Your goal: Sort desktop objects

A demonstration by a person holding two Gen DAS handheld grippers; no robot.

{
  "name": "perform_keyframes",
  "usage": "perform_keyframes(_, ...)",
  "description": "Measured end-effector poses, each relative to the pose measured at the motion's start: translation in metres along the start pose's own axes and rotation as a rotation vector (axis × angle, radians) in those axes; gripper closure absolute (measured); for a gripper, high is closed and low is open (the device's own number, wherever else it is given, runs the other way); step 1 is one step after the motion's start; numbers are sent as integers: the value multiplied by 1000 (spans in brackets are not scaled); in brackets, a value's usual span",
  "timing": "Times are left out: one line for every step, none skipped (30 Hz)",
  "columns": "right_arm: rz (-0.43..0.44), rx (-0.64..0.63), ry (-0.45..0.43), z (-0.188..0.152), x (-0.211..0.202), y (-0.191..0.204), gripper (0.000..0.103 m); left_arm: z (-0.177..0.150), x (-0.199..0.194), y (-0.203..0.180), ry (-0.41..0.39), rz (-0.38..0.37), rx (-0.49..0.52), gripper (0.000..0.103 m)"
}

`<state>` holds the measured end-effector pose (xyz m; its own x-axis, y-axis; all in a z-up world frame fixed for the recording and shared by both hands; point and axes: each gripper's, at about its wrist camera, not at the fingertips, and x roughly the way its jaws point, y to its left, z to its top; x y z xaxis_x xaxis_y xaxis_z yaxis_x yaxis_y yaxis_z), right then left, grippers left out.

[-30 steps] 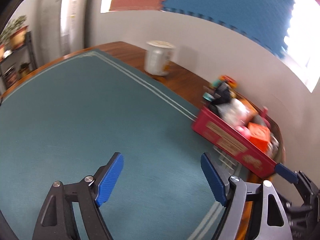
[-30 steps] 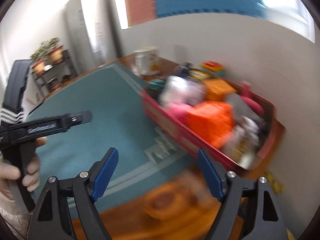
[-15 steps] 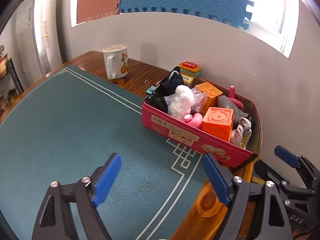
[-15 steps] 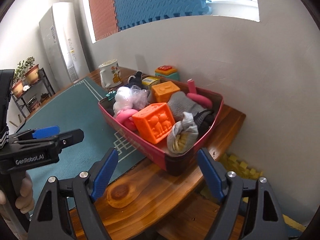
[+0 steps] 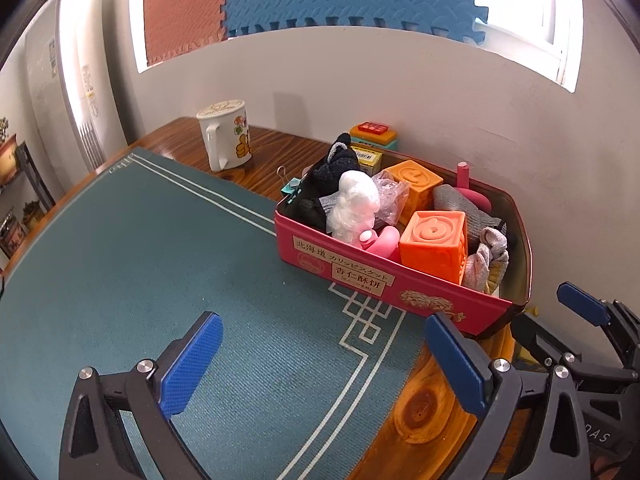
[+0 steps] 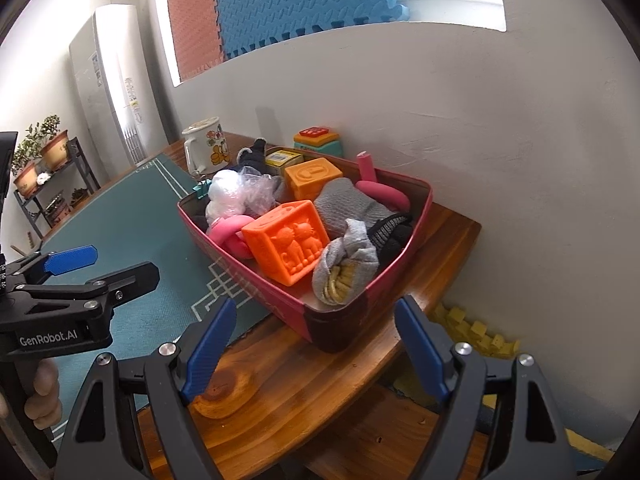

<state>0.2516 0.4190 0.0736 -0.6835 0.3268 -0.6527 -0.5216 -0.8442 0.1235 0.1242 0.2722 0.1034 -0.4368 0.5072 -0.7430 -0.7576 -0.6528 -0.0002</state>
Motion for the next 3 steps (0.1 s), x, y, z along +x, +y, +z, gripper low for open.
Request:
perform_keyframes(2,2,1,0,0,0,19,0,0,0,-3,6,2,0)
perform_keyframes(2,4,1,0,0,-1,19,0,0,0,-4,8,4,0)
perform_keyframes(1,4,2,0,1,-1,19,0,1,0,-2,6,3,0)
